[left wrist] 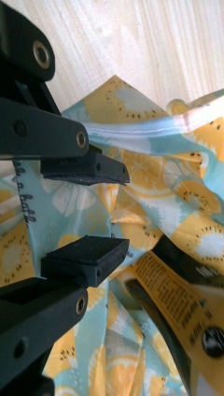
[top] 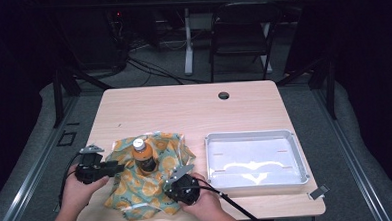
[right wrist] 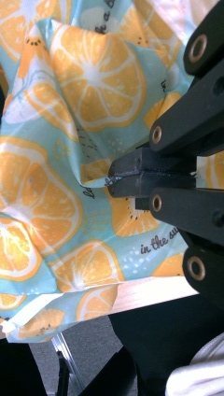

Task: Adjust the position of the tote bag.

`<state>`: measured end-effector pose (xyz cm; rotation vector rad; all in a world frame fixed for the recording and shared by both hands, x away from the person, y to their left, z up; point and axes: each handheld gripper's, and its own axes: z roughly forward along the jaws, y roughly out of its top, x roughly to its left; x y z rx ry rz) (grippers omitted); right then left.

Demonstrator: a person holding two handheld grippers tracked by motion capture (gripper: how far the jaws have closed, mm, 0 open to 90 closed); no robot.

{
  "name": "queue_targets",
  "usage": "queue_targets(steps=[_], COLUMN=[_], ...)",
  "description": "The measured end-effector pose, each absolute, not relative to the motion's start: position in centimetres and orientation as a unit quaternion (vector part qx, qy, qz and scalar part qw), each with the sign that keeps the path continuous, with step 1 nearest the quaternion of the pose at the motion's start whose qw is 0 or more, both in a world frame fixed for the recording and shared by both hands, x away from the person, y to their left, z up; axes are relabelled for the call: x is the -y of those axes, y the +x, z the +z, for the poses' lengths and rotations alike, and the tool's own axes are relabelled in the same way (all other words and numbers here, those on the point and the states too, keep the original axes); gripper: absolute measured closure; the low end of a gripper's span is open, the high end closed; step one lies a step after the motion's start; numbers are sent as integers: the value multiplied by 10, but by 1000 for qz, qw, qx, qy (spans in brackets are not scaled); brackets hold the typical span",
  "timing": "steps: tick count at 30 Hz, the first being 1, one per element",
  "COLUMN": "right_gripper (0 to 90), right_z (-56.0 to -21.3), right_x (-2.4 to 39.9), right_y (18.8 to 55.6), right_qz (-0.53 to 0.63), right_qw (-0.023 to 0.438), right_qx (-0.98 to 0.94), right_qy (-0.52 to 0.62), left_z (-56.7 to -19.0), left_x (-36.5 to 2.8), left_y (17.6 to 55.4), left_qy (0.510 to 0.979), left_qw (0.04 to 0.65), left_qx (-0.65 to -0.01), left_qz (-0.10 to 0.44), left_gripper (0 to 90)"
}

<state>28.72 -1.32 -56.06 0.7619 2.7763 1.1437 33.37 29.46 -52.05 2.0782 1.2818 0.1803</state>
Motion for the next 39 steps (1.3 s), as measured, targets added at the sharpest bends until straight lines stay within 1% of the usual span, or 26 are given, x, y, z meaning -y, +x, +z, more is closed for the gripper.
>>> queue_targets(steps=[2,6,9,13,14,15,16,17,18,19,21,23,27,33,39], right_gripper=[897,827,806,725,701,701,657,657,639,603,591,552,510,485,464], right_z=[-561,-555,-549,-533,-529,-529,-520,-520,-517,-510,-507,-499,-492,-484,-490], right_x=[14,20,23,33,34,34,35,35,35,35,34,30,22,3,-17], right_y=[287,286,285,284,283,283,281,281,280,278,278,278,282,287,290], right_qz=[370,380,390,421,427,427,439,439,444,456,461,471,474,483,464], right_qw=[21,20,19,21,24,24,32,32,37,41,41,42,44,45,52], right_qx=[-895,-890,-885,-868,-865,-865,-861,-861,-859,-853,-851,-847,-847,-844,-858], right_qy=[248,253,253,263,262,262,255,255,253,249,247,243,237,226,213], left_z=[-521,-519,-517,-512,-511,-511,-510,-510,-509,-508,-508,-509,-508,-508,-508], left_x=[-295,-295,-295,-290,-290,-290,-288,-288,-287,-287,-287,-286,-286,-285,-282], left_y=[334,333,332,330,329,329,329,329,328,328,328,328,328,328,329], left_qy=[799,795,796,794,795,795,795,795,796,797,797,796,795,792,787], left_qw=[337,346,346,357,359,359,360,360,360,360,361,362,364,367,372], left_qx=[-493,-494,-492,-485,-483,-483,-481,-481,-479,-478,-477,-479,-478,-479,-481], left_qz=[68,70,72,83,79,79,81,81,80,79,79,81,82,92,111], left_gripper=[626,627,628,627,628,627,627,627,627,626,626,625,618,597,557])
